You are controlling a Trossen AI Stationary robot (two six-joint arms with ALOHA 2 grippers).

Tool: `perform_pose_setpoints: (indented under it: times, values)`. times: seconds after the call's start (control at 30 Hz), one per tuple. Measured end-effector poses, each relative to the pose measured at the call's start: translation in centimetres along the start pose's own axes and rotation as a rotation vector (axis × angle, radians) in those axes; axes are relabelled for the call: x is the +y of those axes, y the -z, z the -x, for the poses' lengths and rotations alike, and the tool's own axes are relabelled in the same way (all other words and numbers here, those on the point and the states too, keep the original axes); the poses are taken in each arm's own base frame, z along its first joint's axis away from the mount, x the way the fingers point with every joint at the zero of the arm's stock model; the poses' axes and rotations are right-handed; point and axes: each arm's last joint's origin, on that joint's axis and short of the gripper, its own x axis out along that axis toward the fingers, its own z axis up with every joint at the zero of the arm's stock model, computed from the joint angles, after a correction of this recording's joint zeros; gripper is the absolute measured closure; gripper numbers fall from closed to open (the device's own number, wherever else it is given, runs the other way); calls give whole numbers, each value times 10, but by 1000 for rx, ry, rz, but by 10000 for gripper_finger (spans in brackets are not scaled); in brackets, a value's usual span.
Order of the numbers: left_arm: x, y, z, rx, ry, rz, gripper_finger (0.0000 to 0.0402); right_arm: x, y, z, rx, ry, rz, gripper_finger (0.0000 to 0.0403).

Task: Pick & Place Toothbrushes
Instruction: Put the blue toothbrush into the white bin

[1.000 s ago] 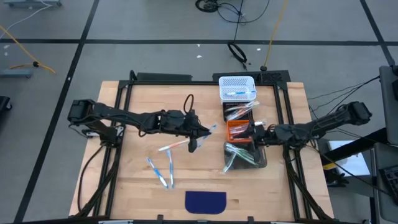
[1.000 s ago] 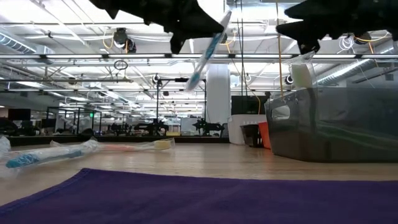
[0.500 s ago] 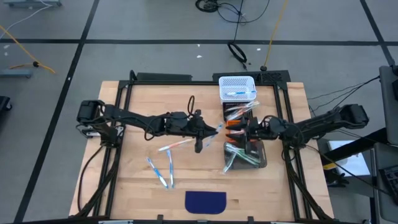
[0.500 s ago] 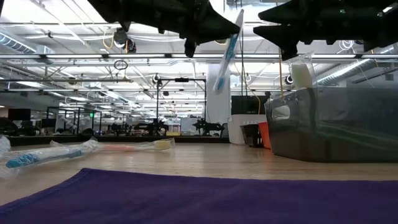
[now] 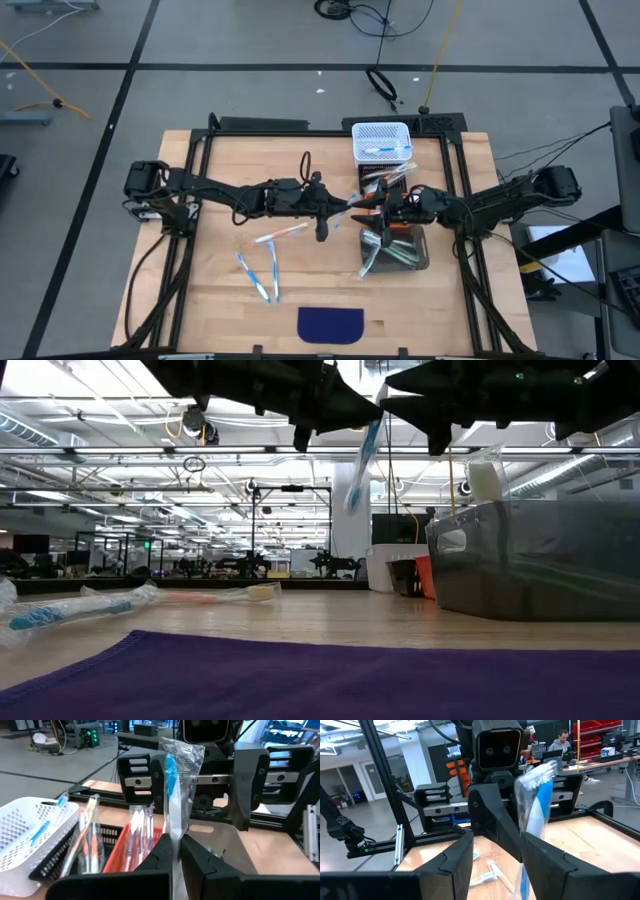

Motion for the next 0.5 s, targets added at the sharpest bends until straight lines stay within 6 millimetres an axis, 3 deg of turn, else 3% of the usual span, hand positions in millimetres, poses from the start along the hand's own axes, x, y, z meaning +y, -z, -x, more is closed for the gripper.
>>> perform_pose_setpoints:
  times: [0.5]
  values:
    - [0,0,0,0,-9,-9,387,0,0,0,14,-45,-65,248]
